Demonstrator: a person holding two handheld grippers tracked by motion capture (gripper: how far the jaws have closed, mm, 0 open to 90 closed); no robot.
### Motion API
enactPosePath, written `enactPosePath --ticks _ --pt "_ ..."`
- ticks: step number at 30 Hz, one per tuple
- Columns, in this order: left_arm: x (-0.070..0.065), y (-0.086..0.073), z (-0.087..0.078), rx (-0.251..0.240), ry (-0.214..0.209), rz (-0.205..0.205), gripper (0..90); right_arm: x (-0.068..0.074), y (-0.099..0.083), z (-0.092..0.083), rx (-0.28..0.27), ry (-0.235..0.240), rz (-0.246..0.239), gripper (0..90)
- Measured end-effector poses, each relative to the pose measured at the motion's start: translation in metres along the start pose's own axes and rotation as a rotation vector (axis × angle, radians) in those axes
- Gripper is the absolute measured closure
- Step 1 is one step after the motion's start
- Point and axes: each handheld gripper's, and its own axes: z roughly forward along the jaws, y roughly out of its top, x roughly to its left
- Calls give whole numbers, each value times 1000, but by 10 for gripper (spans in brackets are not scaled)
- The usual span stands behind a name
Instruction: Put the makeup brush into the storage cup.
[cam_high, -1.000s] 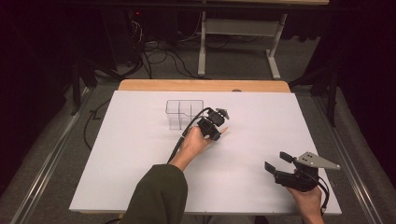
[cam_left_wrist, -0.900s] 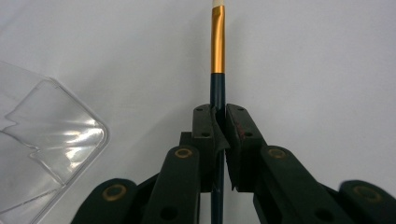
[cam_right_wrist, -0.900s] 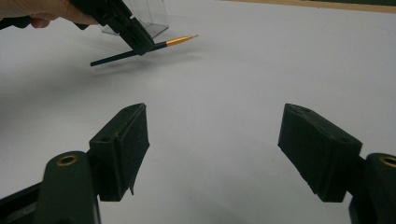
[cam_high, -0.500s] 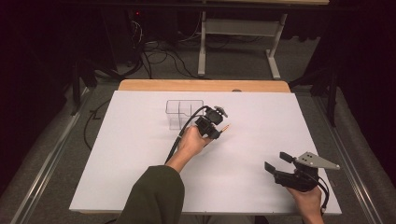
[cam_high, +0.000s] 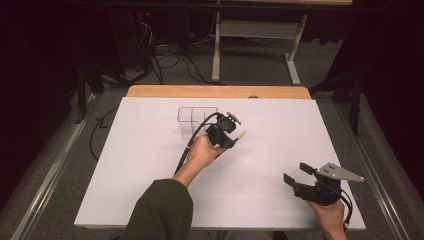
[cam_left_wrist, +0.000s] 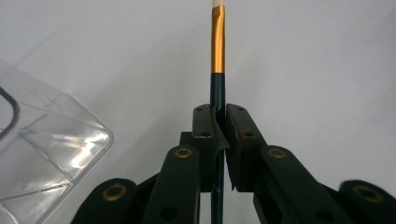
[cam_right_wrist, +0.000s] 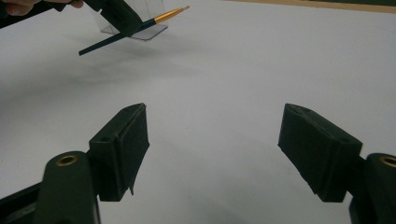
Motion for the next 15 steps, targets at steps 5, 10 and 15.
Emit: enactPosePath --ticks 5,10,15 --pt "0 -2 -7 -31 -10 5 826 0 0 1 7 4 -4 260" --pt "1 -4 -12 -66 -17 2 826 0 0 1 8 1 -4 260" --pt "1 -5 -19 -91 -13 14 826 1 0 2 10 4 -8 260"
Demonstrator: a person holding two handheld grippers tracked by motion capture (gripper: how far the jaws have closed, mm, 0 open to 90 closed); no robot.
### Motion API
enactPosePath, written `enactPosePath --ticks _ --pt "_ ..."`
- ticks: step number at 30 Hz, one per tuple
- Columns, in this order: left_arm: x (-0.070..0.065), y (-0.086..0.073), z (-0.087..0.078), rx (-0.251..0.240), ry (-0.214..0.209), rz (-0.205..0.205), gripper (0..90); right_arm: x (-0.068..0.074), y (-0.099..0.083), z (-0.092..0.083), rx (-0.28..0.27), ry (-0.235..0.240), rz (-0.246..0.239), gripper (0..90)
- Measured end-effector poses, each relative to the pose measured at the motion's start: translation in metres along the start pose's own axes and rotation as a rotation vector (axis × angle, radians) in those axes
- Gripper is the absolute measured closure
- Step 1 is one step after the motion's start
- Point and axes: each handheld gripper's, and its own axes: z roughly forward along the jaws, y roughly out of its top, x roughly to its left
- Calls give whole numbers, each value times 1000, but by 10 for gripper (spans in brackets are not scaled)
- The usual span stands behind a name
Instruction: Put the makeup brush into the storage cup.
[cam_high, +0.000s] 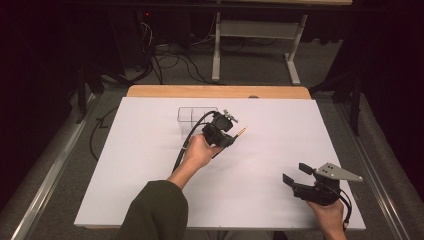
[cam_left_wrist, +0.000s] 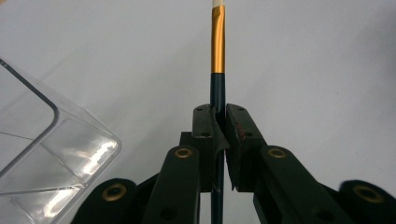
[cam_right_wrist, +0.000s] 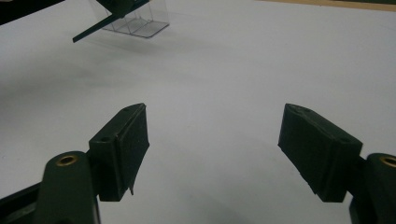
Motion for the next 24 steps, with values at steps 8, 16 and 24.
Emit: enactPosePath --ticks 8,16,24 --pt "3 0 -11 -46 14 3 826 0 0 0 -3 -1 2 260" --pt "8 -1 -22 -100 16 -14 826 0 0 0 0 -2 6 260" --pt "13 -2 -29 -138 42 -30 826 0 0 1 9 3 3 260"
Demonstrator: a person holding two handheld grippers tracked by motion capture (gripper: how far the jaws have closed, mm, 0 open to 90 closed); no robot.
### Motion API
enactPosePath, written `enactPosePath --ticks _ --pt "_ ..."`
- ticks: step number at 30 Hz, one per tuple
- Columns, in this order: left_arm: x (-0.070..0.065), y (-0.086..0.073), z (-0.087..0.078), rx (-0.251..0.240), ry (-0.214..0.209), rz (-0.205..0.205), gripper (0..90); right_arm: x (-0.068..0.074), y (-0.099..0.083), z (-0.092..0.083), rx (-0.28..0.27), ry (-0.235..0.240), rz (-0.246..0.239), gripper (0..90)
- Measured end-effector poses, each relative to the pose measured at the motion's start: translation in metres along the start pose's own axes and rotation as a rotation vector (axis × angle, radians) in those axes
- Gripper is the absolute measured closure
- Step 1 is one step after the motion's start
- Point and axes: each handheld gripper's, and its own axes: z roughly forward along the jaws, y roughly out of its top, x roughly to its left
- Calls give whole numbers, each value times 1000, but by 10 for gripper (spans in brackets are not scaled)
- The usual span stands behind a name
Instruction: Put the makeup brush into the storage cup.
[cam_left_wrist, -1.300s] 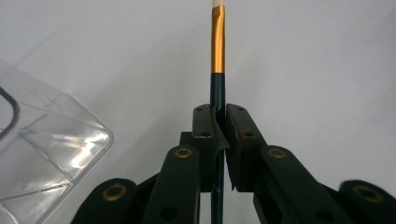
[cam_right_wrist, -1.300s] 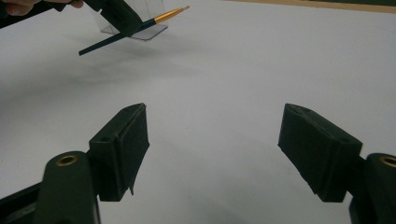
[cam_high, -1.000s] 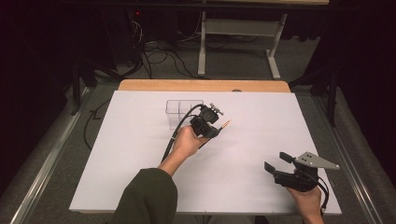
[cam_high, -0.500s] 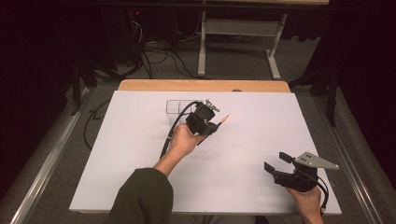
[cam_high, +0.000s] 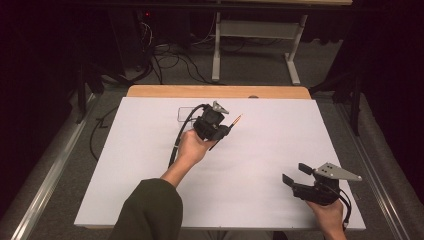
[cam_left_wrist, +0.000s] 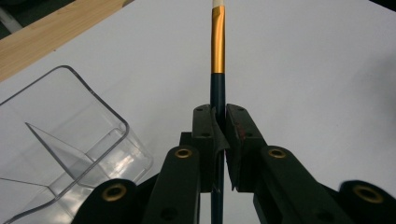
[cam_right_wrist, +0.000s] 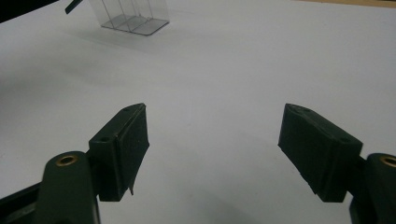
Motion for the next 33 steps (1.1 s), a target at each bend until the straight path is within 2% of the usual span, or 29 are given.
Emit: enactPosePath --ticks 11,14,18,28,33 --pt "8 -1 -10 -57 17 -28 826 0 0 0 -1 0 -3 260" --pt "13 -1 -12 -70 41 -46 826 0 0 0 1 0 1 260" --pt "18 -2 -16 -105 49 -76 826 0 0 0 -2 -2 -2 260" --pt "28 -2 -24 -143 102 -92 826 0 0 0 1 0 7 259" --pt "33 -3 -26 -163 114 -105 826 0 0 1 0 6 5 259"
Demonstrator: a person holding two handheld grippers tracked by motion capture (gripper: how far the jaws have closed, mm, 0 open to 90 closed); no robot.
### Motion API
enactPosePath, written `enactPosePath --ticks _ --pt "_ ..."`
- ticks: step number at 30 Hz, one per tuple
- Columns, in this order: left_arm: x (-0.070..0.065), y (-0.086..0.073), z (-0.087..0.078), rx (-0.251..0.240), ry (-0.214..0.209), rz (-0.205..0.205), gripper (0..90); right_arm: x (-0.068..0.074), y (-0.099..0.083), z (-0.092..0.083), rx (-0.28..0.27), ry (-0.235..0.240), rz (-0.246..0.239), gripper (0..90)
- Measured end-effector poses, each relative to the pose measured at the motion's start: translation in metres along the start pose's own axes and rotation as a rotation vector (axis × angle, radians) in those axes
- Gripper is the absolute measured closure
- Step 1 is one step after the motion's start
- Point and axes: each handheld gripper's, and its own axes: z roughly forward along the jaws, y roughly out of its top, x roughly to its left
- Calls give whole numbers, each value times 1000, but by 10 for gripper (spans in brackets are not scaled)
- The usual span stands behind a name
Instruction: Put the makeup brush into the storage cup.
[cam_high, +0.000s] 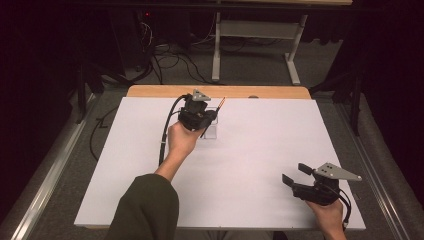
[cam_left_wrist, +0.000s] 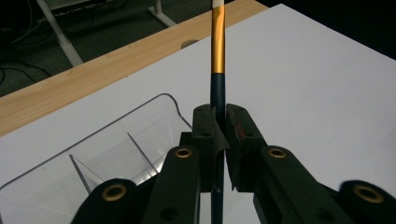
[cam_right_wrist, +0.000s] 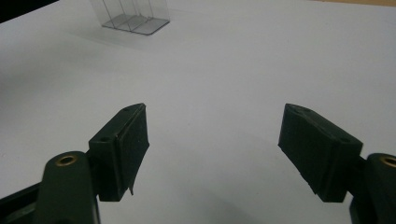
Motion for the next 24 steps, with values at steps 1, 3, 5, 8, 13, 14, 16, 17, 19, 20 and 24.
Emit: enactPosePath --ticks 1,3,5,8,13,14,16,17,19,20,24 --pt "1 0 0 -2 1 -3 826 0 0 0 2 0 3 259" --pt "3 0 1 -2 7 -8 826 -1 -1 1 5 2 2 259" --pt "5 1 1 -1 12 -12 826 -1 -1 1 6 1 8 259" --pt "6 4 1 -10 10 -9 826 -1 -1 1 0 4 11 259" --pt "6 10 -1 -25 12 0 826 -2 -1 -1 -5 3 18 259" --pt "6 10 -2 -30 10 -1 826 -2 -1 -1 -5 3 17 259" --pt "6 10 -2 -34 11 -1 826 -2 -1 -1 -4 4 18 259" --pt "6 10 -2 -34 12 -1 826 -1 -1 -1 -2 6 17 259" --pt "7 10 -2 -39 13 -8 826 -1 -1 0 -3 5 13 259" --pt "8 10 -3 -48 12 -16 826 -1 -1 0 -5 6 12 259" --pt "11 12 -6 -72 9 -37 826 -2 -1 -1 -8 5 28 259"
